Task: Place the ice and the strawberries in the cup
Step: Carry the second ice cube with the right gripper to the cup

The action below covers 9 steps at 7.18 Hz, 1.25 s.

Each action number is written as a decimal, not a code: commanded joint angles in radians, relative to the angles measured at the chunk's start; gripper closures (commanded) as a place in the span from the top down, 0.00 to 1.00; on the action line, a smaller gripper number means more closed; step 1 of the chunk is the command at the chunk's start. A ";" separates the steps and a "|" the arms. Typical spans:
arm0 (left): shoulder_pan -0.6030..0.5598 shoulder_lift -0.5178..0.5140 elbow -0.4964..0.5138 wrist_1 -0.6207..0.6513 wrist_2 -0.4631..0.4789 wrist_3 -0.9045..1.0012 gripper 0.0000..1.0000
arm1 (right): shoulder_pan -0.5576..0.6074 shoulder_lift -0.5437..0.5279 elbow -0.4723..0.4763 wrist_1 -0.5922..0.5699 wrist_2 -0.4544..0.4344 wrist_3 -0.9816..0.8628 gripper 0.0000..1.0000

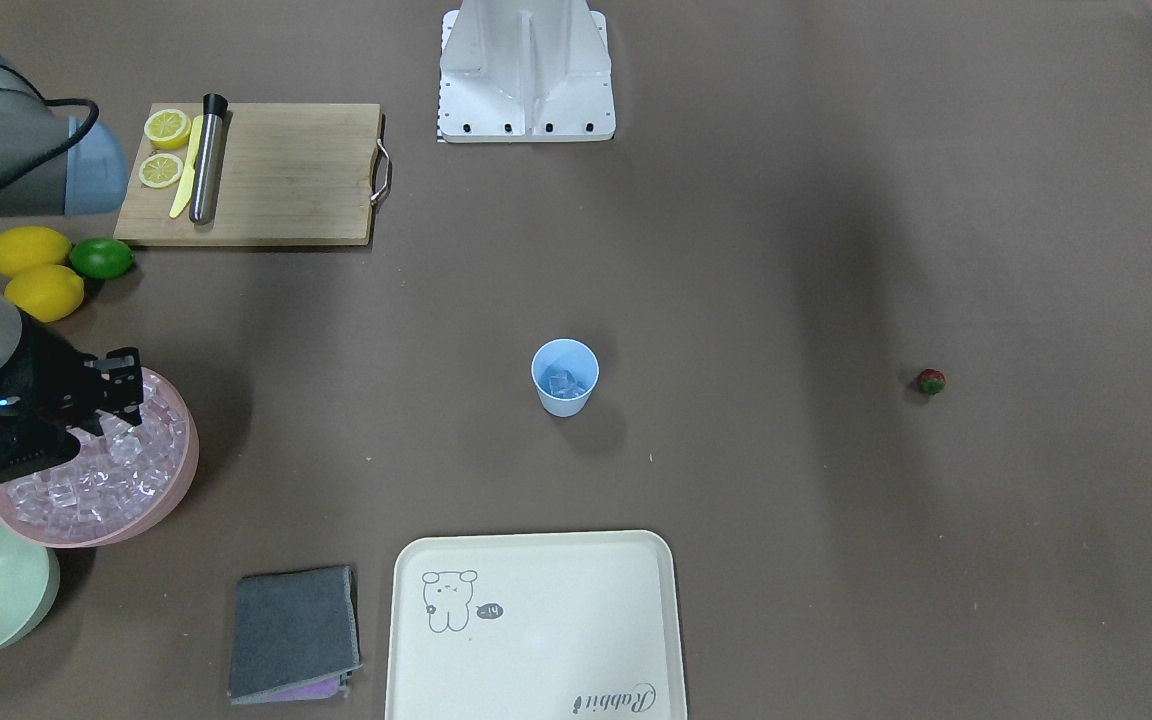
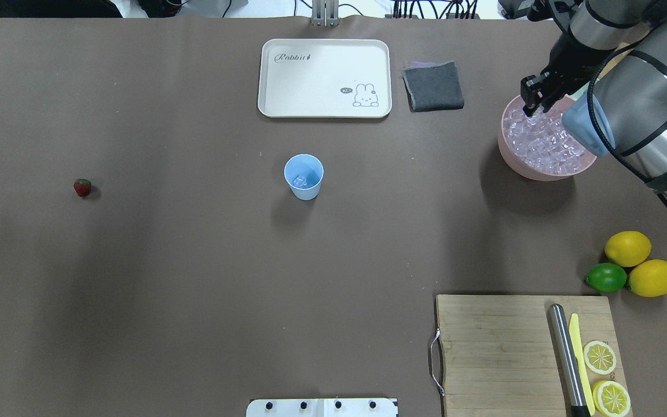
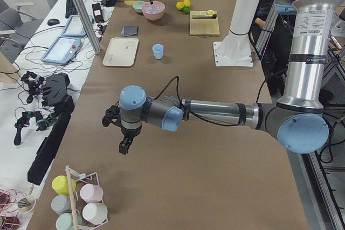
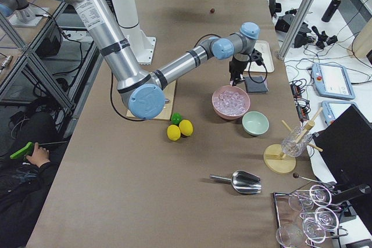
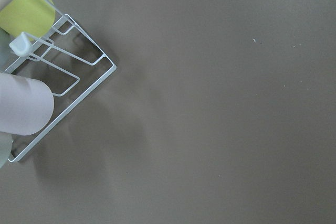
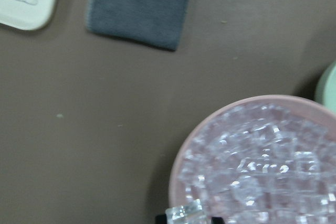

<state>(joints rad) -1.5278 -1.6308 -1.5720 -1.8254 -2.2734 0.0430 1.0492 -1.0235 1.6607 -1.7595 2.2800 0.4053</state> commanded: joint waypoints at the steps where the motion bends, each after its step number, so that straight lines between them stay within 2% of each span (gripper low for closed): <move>1: -0.002 -0.001 0.001 0.000 0.000 0.000 0.98 | -0.172 0.122 0.056 0.074 0.018 0.495 0.00; 2: 0.000 0.000 0.003 -0.002 0.000 0.000 0.98 | -0.264 0.207 0.007 0.163 -0.043 0.724 0.00; 3: 0.000 0.000 0.003 -0.002 0.000 0.000 0.98 | -0.363 0.321 -0.092 0.176 -0.144 0.879 0.00; 4: 0.000 0.002 0.006 -0.002 0.000 0.002 0.98 | -0.426 0.414 -0.204 0.182 -0.234 0.945 0.00; 6: 0.000 0.002 0.012 0.000 0.000 0.003 0.98 | -0.434 0.495 -0.333 0.218 -0.260 0.966 0.00; 9: 0.000 0.002 0.009 -0.002 0.000 0.002 0.98 | -0.426 0.485 -0.357 0.218 -0.281 0.952 0.00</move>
<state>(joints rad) -1.5279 -1.6291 -1.5625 -1.8258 -2.2733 0.0446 0.6230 -0.5347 1.3125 -1.5424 2.0051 1.3594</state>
